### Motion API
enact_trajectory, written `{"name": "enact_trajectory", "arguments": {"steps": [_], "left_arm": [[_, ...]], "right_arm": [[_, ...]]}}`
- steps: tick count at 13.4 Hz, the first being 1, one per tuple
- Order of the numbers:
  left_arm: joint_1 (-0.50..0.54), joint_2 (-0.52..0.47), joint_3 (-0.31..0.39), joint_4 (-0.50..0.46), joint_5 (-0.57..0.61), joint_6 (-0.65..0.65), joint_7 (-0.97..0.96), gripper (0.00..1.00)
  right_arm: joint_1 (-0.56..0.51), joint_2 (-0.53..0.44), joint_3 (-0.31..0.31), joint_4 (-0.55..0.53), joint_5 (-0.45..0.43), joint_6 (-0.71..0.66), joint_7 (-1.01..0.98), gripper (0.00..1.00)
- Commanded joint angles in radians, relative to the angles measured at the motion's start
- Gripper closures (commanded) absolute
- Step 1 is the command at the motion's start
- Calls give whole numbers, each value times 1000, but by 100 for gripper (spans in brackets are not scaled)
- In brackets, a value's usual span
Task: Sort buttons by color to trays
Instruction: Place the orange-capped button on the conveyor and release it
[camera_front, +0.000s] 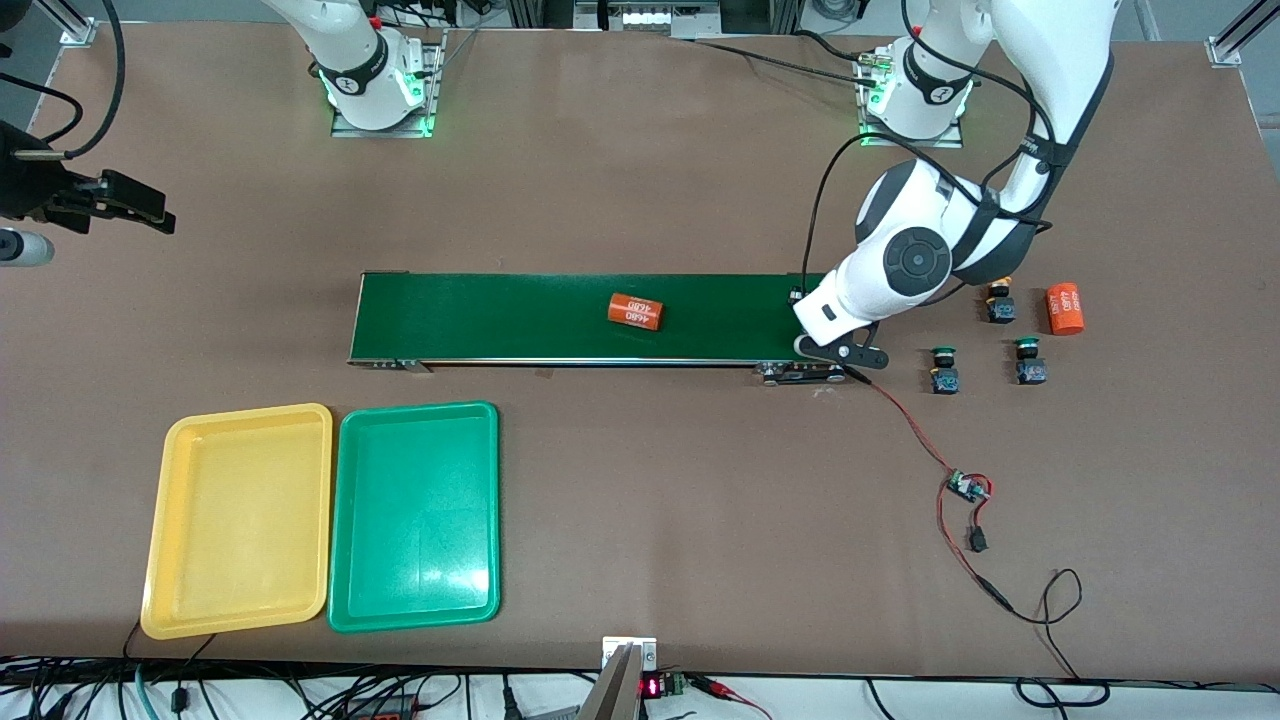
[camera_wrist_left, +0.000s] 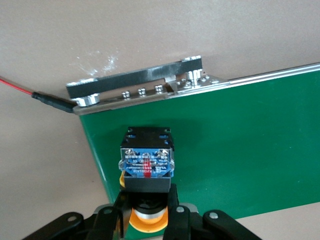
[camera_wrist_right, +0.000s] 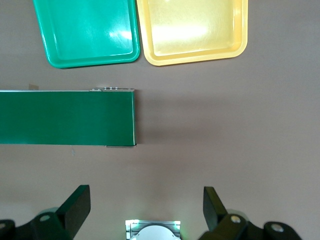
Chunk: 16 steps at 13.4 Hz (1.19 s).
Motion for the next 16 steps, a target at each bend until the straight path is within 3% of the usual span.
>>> {"name": "enact_trajectory", "arguments": {"steps": [1, 4, 5, 6, 7, 8, 12, 16], "left_arm": [[-25, -5, 3, 4, -21, -12, -37, 85], [-36, -4, 5, -4, -23, -14, -49, 85], [-36, -2, 5, -12, -23, -12, -49, 80], [-40, -2, 5, -13, -21, -12, -49, 62], [-47, -5, 3, -13, -21, -12, -48, 25], [-47, -18, 3, -12, -21, -14, -37, 0], [-9, -120, 18, -4, -19, -17, -43, 0], [194, -128, 18, -21, -7, -65, -37, 0]], "right_arm": [[-8, -10, 3, 8, 0, -15, -11, 0], [-7, -10, 6, 8, 3, -11, -11, 0], [-7, -10, 6, 8, 3, -11, -11, 0], [-7, -9, 4, 8, 3, -11, -11, 0], [-8, -7, 4, 8, 3, -11, -11, 0], [-8, -7, 4, 8, 1, -9, -11, 0], [-2, 0, 9, 8, -11, 26, -11, 0], [-5, 35, 12, -3, -2, 22, -14, 0]]}}
